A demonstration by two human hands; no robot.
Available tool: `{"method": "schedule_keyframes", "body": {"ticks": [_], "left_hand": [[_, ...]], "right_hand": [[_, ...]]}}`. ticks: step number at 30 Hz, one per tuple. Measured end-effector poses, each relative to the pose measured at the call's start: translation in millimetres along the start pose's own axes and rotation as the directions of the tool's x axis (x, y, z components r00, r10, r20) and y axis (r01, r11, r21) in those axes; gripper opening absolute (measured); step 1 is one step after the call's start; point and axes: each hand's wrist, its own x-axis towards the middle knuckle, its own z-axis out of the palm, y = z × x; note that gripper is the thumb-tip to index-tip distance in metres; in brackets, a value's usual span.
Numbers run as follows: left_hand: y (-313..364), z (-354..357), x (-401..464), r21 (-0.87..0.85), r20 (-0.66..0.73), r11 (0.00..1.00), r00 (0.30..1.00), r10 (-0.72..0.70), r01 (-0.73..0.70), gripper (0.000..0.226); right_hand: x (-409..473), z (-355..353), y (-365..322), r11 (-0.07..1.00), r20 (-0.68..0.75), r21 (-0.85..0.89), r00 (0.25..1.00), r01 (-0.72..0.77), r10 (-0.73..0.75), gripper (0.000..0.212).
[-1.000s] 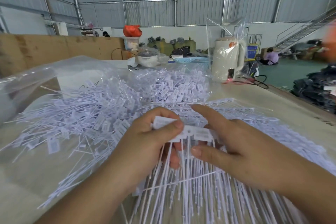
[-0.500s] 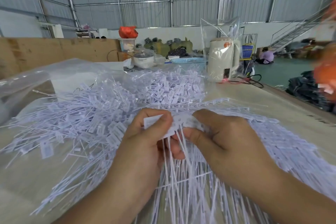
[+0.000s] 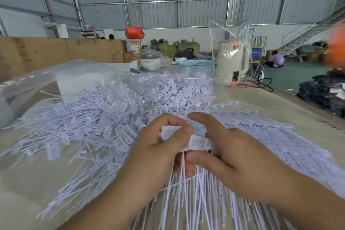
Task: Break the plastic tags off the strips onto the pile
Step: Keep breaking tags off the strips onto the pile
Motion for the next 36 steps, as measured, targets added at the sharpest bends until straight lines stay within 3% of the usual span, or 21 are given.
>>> {"method": "schedule_keyframes", "body": {"ticks": [3,6,9,12,17,22,26,32,36], "left_hand": [[1,-2,1,0.025,0.047,1.000,0.999,-0.004,0.003,0.029],[-2,-5,3,0.086,0.074,0.996,0.997,-0.003,-0.004,0.023],[2,-10,7,0.016,0.054,0.999,0.998,-0.038,0.037,0.014],[7,-17,11,-0.118,0.003,0.991,0.998,-0.068,0.068,0.013],[9,-17,10,-0.106,-0.020,0.992,0.997,-0.069,0.066,0.024],[8,-6,9,-0.286,-0.083,0.952,0.988,-0.133,0.104,0.010],[8,7,4,-0.433,-0.119,0.894,0.977,-0.179,0.111,0.012],[4,16,0,-0.495,-0.220,0.867,0.958,-0.184,0.053,0.007],[16,-11,10,-0.595,-0.325,0.804,0.920,-0.221,-0.017,0.006]], "right_hand": [[1,0,-1,1.000,0.014,-0.004,1.000,-0.001,0.001,0.068],[2,1,-1,1.000,0.038,0.000,0.999,-0.001,0.001,0.076],[2,-1,1,0.999,0.008,0.037,1.000,-0.010,0.010,0.078],[1,-5,4,0.996,-0.037,0.078,0.998,-0.046,0.049,0.064],[0,-8,2,0.999,-0.051,0.011,0.998,-0.038,0.039,0.032],[1,-2,-2,0.992,-0.243,-0.111,0.969,-0.068,0.039,0.029],[3,5,-12,0.989,-0.426,-0.103,0.903,-0.104,0.051,0.029],[9,13,-19,0.987,-0.513,-0.115,0.857,-0.112,0.037,0.027],[7,9,-15,0.997,-0.615,0.011,0.785,-0.081,0.071,0.026]]}}
